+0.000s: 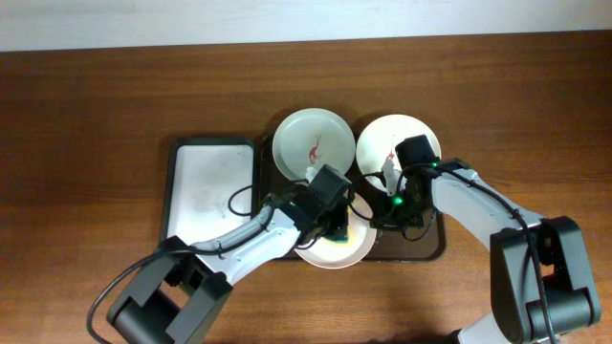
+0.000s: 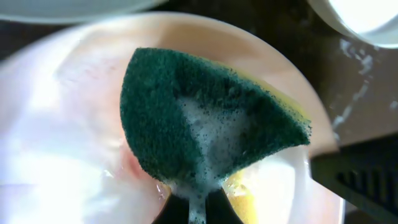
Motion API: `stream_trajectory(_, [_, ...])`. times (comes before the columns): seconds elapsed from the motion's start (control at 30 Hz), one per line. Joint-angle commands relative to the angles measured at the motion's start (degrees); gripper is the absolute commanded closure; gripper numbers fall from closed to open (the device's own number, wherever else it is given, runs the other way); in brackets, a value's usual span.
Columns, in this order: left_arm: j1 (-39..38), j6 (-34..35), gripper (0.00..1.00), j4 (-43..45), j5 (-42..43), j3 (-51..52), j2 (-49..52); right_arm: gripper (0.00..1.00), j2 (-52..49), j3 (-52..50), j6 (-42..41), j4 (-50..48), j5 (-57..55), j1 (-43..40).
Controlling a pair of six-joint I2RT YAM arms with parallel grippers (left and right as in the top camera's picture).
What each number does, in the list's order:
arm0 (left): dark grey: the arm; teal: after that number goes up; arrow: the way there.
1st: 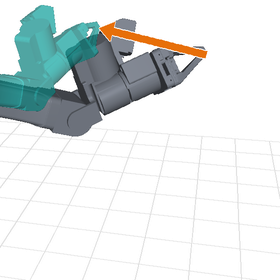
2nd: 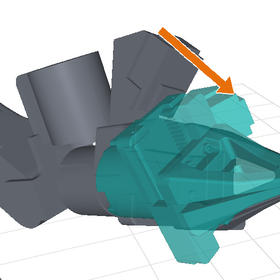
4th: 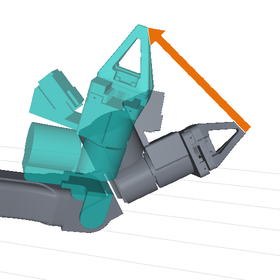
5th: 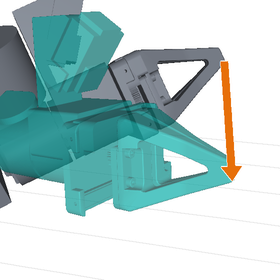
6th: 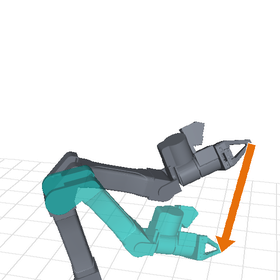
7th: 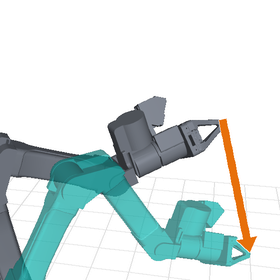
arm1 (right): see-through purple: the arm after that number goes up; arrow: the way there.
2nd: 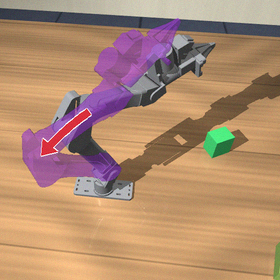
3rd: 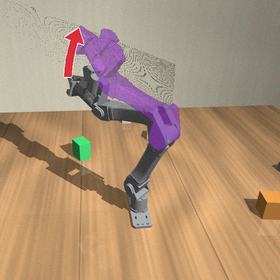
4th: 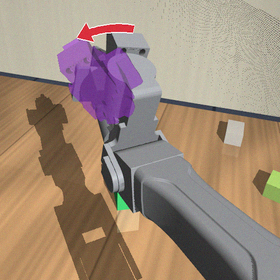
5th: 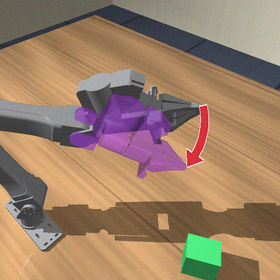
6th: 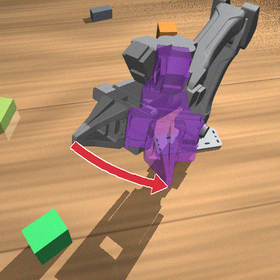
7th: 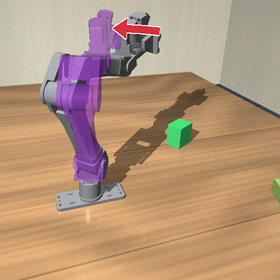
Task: Clean dirty plates on tray and stack at the side
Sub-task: 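Scrub the held front plate with the sponge in the left gripper, then carry the cleaned plate right and set it on the table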
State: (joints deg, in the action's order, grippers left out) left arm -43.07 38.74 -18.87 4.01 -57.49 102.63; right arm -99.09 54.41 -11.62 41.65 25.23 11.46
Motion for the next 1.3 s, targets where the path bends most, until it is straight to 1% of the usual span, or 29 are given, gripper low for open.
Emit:
stream_trajectory(0.0, [3.2,-2.5,1.0,-1.9,-7.5,1.7,1.5,0.96,-0.1,-0.2,0.2,0.3,-0.4,0.2])
stream_trajectory(0.17, [5.6,-2.8,1.0,-4.8,-7.3,1.7,-0.4,0.96,-0.1,-0.2,0.2,0.5,-0.4,0.2])
stream_trajectory(0.37, [5.9,-8.9,1.0,-10.7,-6.6,1.6,-11.7,0.96,0.1,-0.1,0.2,1.0,-4.7,0.2])
stream_trajectory(0.5, [8.0,-10.2,1.0,-13.2,-6.9,1.6,-18.5,0.96,2.2,0.3,0.2,1.0,-6.2,0.2])
stream_trajectory(0.63, [12.2,-10.3,1.0,-14.5,-6.8,1.6,-20.6,0.96,6.5,2.1,0.2,3.1,-10.2,0.2])
stream_trajectory(0.73, [16.3,-14.3,1.0,-16.0,-4.4,1.6,-20.6,0.96,10.6,3.4,0.2,4.7,-14.0,0.2])
stream_trajectory(0.8, [19.5,-19.0,1.0,-16.6,-2.3,1.6,-20.6,0.96,13.6,3.8,0.2,5.1,-16.2,0.2])
stream_trajectory(0.87, [22.3,-22.0,1.0,-17.5,-2.3,1.6,-20.6,0.96,16.5,3.8,0.2,5.4,-17.9,0.2])
stream_trajectory(0.97, [27.8,-22.0,1.0,-18.1,-2.3,1.7,-20.5,0.96,20.3,3.8,0.6,6.2,-20.4,0.4])
stream_trajectory(1.03, [30.4,-22.0,1.0,-18.1,-2.3,1.9,-20.4,0.96,22.3,3.8,0.5,6.8,-24.5,1.4])
stream_trajectory(1.1, [33.6,-22.2,1.0,-18.1,-2.3,2.2,-19.8,0.96,24.6,3.8,-0.3,7.4,-32.1,4.0])
stream_trajectory(1.17, [35.1,-22.9,1.0,-18.1,-2.2,2.3,-19.1,0.96,25.9,3.8,-1.5,7.5,-38.3,6.4])
stream_trajectory(1.2, [35.8,-25.1,1.0,-18.0,-2.2,2.3,-18.2,0.96,27.1,3.8,-2.6,7.4,-44.3,9.1])
stream_trajectory(1.27, [36.0,-27.7,1.0,-17.9,-2.3,2.3,-16.9,0.96,27.8,3.8,-3.9,7.4,-51.3,12.5])
